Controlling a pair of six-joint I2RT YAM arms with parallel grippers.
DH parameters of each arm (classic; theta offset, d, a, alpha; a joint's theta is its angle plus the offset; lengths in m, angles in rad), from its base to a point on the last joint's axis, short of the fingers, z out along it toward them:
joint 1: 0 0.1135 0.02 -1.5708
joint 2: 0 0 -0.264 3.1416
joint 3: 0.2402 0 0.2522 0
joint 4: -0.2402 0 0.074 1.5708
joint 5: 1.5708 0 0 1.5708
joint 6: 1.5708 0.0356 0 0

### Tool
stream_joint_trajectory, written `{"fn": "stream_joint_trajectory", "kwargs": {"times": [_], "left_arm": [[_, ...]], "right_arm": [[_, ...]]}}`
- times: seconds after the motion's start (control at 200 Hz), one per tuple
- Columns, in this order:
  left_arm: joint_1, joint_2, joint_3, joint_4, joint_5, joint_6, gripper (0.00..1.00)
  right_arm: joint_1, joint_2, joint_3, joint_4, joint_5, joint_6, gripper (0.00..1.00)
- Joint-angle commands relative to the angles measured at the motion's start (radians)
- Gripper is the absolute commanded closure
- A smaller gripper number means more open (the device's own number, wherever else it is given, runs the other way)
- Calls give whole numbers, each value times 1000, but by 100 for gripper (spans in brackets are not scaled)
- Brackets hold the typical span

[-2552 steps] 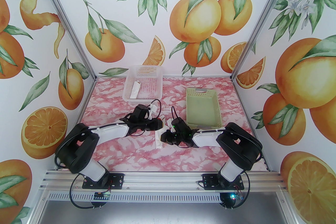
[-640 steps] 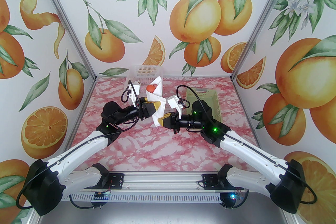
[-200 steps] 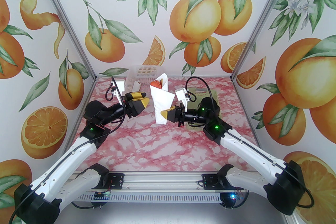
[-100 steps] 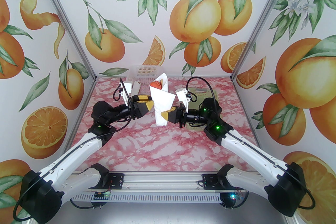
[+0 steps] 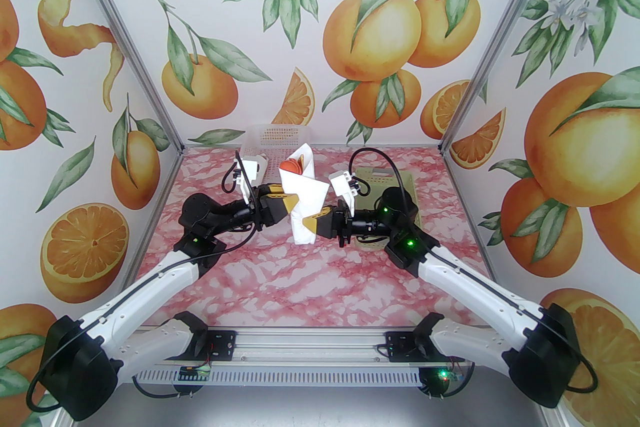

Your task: Place the utensils on the paper napkin and roll it up

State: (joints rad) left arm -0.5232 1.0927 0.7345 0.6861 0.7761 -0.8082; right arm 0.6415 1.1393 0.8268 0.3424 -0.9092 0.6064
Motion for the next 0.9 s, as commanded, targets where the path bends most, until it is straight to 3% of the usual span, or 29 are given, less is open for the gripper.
{"fn": "stream_joint_trajectory", "kwargs": {"times": [0.0, 0.28, 0.535, 0.61, 0.74, 0.896], "left_arm": [[-11, 9, 26, 40, 20, 6, 60], [-24, 17, 29, 77, 33, -4, 79], [-35, 29, 34, 84, 45, -3, 84], [-36, 24, 32, 64, 33, 13, 88], [-37, -7, 28, -16, -19, 71, 95], [-35, -25, 29, -53, -32, 90, 97]], "right_arm": [[9, 0, 33, 53, -36, 1, 100], [11, 4, 33, 51, -44, 1, 99], [12, 21, 54, 31, -57, -7, 93], [10, 14, 62, -8, -56, -29, 87], [-14, -38, 63, -119, -7, -92, 62], [-82, -107, 51, -175, 44, -109, 41]]}}
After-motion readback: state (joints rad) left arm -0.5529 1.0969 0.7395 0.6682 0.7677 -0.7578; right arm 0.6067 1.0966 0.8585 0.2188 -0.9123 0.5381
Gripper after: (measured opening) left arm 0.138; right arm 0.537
